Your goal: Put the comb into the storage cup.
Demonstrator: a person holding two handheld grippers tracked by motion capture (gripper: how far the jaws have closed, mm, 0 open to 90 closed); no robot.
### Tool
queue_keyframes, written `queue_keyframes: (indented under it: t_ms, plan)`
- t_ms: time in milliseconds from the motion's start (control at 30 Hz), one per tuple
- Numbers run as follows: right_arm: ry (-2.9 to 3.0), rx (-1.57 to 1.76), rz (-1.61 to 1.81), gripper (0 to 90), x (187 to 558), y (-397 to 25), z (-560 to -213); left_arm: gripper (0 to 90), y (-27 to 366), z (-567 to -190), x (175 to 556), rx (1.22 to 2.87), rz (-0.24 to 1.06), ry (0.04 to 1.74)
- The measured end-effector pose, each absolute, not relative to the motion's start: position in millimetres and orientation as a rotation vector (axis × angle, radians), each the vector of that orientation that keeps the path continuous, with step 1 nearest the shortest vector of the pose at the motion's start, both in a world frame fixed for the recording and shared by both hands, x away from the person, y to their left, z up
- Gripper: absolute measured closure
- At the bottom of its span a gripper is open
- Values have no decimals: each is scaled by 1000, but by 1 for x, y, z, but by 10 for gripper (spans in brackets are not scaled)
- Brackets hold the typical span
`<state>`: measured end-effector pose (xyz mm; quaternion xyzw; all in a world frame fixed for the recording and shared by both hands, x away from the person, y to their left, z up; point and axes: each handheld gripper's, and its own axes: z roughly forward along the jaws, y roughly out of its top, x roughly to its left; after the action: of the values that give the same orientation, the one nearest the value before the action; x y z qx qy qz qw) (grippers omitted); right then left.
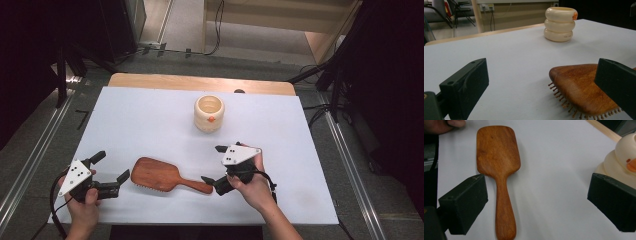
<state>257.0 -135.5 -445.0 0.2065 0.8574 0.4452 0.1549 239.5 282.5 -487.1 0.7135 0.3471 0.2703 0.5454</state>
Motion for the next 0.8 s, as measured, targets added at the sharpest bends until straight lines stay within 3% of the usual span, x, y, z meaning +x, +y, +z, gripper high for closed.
queue_keyframes:
  t_ms: [800]
  plan:
    - [2743, 598, 1073, 63, 275, -85, -461, 0, 283, -487, 239, 1693, 637, 818]
